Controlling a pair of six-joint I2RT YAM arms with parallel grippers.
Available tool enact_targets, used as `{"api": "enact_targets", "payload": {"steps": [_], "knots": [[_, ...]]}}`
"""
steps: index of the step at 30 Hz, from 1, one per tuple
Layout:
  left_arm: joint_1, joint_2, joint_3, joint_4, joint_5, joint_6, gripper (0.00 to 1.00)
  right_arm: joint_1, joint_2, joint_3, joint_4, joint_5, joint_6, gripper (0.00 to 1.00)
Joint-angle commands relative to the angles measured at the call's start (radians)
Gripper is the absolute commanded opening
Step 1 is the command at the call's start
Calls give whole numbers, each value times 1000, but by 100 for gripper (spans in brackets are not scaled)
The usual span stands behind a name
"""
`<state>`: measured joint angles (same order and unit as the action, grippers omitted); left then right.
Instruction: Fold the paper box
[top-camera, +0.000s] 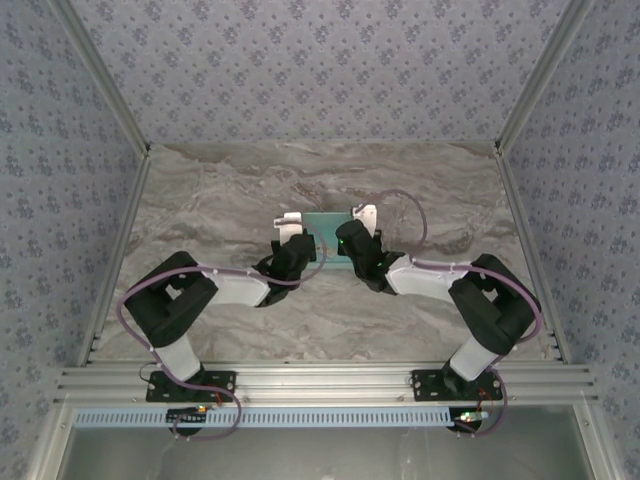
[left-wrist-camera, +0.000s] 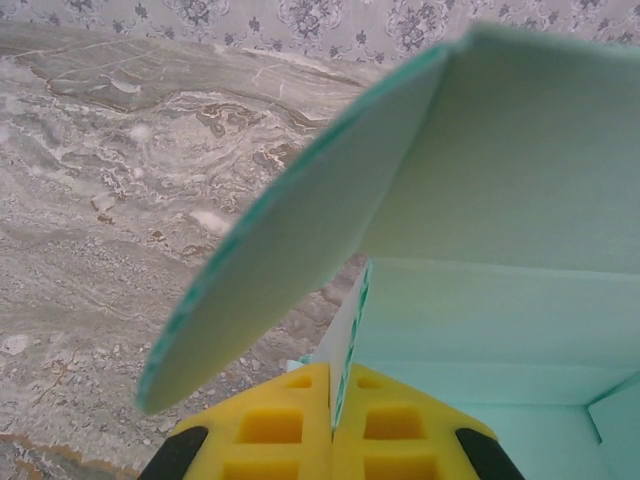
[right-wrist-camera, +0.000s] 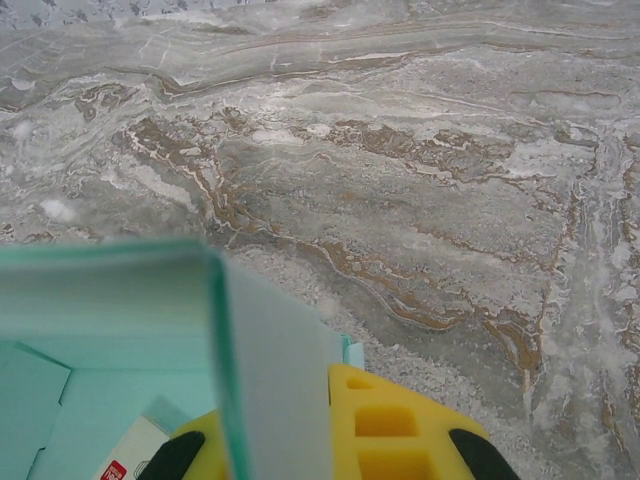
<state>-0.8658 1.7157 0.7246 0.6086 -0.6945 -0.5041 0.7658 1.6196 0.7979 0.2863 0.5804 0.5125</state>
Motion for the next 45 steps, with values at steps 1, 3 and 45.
{"api": "enact_targets", "payload": {"steps": [1,3,45], "knots": [[-5,-2,-46,-6,-50,6,0,7,-19,-44,-11,66,43,3],[-7,-1,-61,6,-57,9,0,13,-23,-56,3,76,44,3],[-38,-11,-191,70,-145,10,12,152,5,-203,87,285,109,4]]}}
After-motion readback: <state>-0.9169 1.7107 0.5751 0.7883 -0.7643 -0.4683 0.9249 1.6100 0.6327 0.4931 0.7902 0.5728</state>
